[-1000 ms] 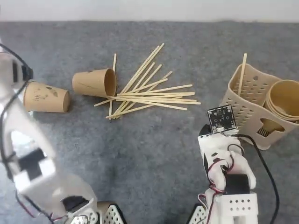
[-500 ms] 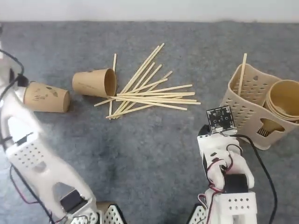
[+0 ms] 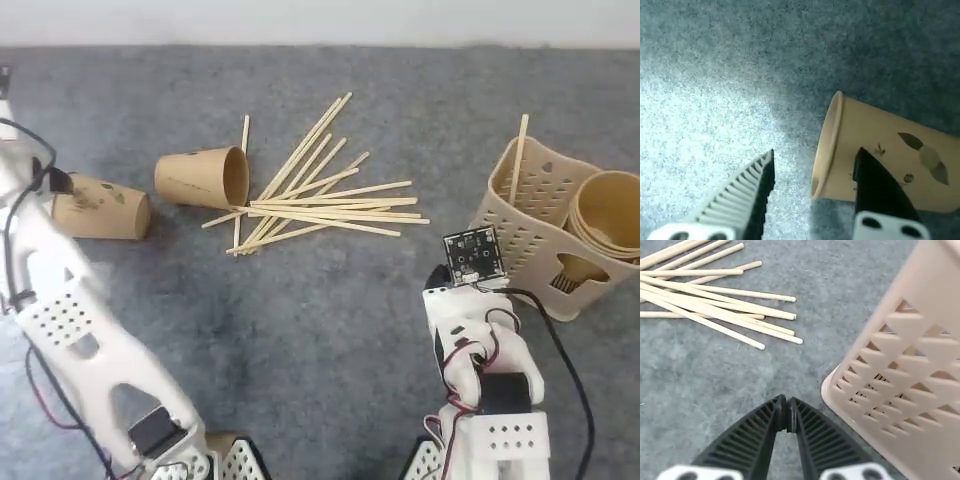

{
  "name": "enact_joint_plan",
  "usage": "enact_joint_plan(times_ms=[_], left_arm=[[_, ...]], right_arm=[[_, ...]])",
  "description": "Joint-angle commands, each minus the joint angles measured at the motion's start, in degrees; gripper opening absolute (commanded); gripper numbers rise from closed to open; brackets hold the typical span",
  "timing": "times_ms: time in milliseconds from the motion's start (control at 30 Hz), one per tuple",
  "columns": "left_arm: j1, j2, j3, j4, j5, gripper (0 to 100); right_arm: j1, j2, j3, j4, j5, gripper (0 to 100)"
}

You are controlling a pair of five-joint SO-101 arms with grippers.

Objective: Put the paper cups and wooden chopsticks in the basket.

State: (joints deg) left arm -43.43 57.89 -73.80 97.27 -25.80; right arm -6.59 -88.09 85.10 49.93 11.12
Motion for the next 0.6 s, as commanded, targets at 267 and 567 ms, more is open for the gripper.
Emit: enact_joint_plan(times_ms=[267,567], left_arm=[[3.25,3.34,4.35,3.43,-0.88,24],[7.65,-1.67,17.36,3.34,-1.14,2]], right_arm=[[-0.4,-0.48,-0.44,-1.01,-0.44,0.8],[-0.4,-0.57,0.09,-1.19,-0.44,0.8]])
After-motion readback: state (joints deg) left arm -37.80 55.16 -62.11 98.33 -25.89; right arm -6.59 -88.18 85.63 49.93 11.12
